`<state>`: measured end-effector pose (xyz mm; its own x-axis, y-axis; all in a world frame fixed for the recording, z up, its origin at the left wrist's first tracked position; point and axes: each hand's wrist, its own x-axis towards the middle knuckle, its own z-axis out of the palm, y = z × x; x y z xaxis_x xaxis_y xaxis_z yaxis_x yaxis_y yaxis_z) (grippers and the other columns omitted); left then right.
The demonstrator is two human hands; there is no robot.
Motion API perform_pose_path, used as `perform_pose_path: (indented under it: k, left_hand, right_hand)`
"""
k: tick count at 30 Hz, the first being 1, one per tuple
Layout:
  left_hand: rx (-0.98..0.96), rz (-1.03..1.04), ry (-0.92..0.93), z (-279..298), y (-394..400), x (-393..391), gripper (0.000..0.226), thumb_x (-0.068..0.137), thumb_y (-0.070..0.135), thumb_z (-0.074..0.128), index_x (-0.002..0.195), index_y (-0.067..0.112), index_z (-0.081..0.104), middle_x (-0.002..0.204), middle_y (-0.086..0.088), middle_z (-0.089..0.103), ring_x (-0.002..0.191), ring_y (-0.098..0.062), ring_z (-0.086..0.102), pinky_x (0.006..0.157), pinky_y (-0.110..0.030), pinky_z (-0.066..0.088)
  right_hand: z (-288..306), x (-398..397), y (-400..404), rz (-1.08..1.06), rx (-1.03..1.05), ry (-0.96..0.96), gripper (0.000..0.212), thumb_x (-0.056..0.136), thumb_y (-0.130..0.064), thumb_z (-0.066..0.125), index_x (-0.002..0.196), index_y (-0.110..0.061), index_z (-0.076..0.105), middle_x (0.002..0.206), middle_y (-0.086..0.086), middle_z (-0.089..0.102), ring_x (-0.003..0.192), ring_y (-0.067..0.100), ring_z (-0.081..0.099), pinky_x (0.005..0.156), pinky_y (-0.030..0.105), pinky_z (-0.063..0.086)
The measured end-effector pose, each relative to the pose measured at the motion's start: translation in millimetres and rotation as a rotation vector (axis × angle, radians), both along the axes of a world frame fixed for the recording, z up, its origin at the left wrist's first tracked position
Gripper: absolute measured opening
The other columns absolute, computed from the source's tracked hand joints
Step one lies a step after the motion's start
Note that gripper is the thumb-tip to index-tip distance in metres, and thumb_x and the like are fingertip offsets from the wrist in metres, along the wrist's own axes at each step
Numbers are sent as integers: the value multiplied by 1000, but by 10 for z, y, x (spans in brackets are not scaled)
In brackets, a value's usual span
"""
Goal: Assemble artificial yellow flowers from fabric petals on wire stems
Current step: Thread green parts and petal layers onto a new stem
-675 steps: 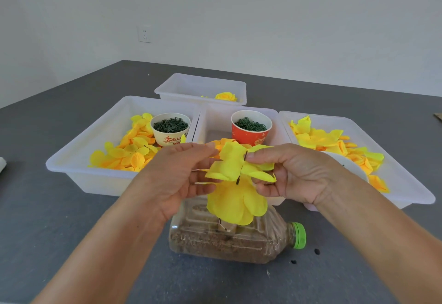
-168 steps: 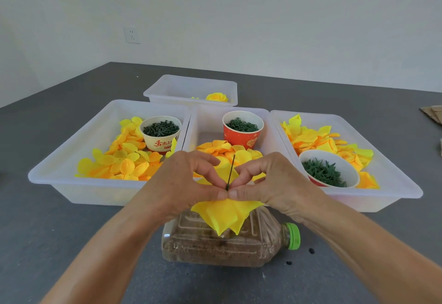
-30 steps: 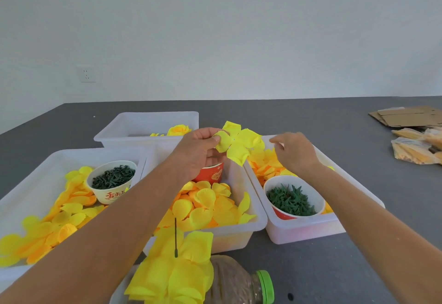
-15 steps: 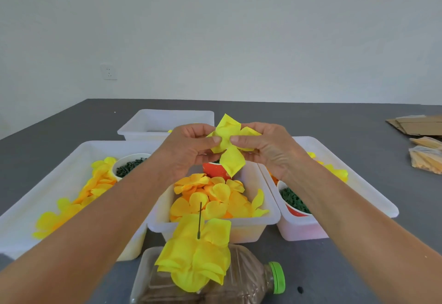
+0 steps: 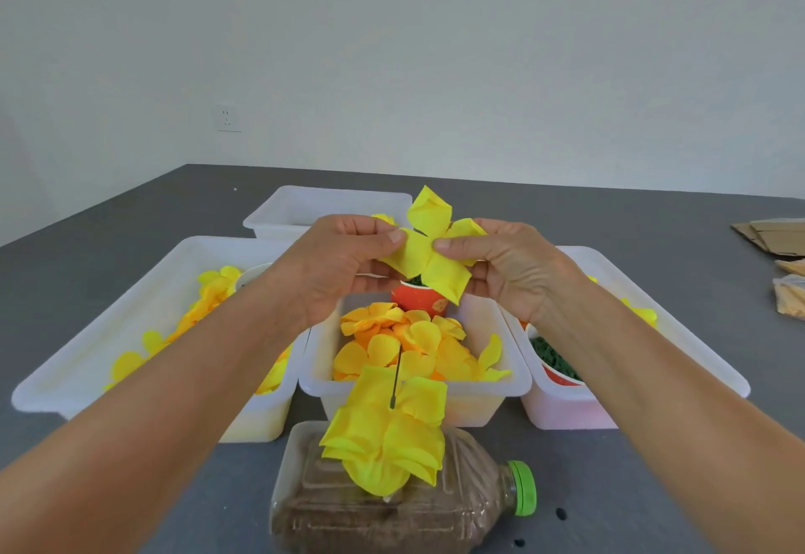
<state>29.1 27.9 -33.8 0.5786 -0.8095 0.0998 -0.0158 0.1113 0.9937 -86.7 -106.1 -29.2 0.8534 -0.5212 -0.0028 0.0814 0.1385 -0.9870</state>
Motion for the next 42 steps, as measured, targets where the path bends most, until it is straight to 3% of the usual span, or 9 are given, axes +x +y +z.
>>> perform_pose_path:
  k: [9, 13, 18, 22, 24, 28, 32, 38, 42]
  left_hand:
    - [59, -72, -136, 219, 204, -178, 27, 63, 33, 68, 79, 11, 66, 75, -3, 72, 68, -14, 68, 67, -28, 58]
    - [113, -74, -114, 219, 294, -251, 48, 61, 29, 70, 103, 5, 69, 98, -12, 73, 87, -23, 70, 80, -35, 58]
    - [162, -66, -76, 198, 436, -315, 48, 59, 21, 71, 104, 3, 69, 103, -15, 71, 99, -33, 66, 91, -44, 52]
    - [205, -58, -62, 188, 528, -345, 42, 56, 22, 71, 95, 5, 71, 95, -15, 72, 86, -29, 70, 82, -46, 56]
    - [206, -65, -44, 174, 568, -358, 33, 55, 22, 71, 85, 8, 73, 87, -12, 74, 75, -23, 70, 77, -43, 57]
    - [227, -63, 0, 84, 616, -383, 27, 55, 22, 70, 80, 12, 72, 81, -9, 73, 68, -18, 68, 72, -34, 56]
    - [243, -52, 51, 20, 638, -404, 21, 63, 19, 69, 82, 10, 71, 79, -8, 73, 62, -17, 66, 58, -25, 55]
    - [260, -2, 107, 13, 604, -397, 8, 79, 14, 66, 85, 10, 69, 74, -5, 72, 59, -14, 65, 52, -23, 53]
    - [261, -3, 131, -7, 602, -409, 7, 79, 14, 66, 73, 14, 70, 68, -4, 70, 54, -12, 64, 48, -22, 52]
  right_hand:
    - [196, -199, 179, 187, -57, 37, 30, 56, -10, 68, 86, -6, 65, 74, 6, 72, 61, 16, 69, 59, 30, 59]
    - [216, -250, 319, 263, -75, 88, 28, 53, -9, 70, 81, -10, 68, 73, 5, 71, 59, 16, 67, 66, 33, 58]
    - [172, -286, 436, 282, -57, 132, 33, 48, -9, 71, 81, -11, 68, 70, 4, 70, 57, 15, 66, 60, 30, 57]
    - [129, -303, 485, 271, -23, 164, 51, 50, -8, 71, 102, -4, 66, 83, 8, 71, 63, 18, 67, 62, 32, 59]
    - [119, -318, 501, 284, -13, 173, 44, 52, -6, 69, 95, -6, 66, 77, 7, 70, 55, 16, 65, 49, 26, 55]
    - [72, -336, 502, 297, -59, 210, 19, 65, -1, 68, 80, -11, 64, 66, 1, 68, 51, 12, 62, 48, 22, 51]
    - [32, -336, 515, 291, -53, 252, 33, 61, -2, 70, 92, -8, 63, 72, 3, 69, 55, 14, 64, 54, 24, 54]
    - [46, -280, 535, 241, -21, 284, 34, 77, 4, 64, 110, -6, 60, 86, 8, 68, 64, 19, 65, 61, 29, 56]
    - [30, -246, 530, 242, 21, 310, 49, 76, 6, 64, 123, -3, 55, 96, 10, 65, 71, 22, 63, 75, 37, 54]
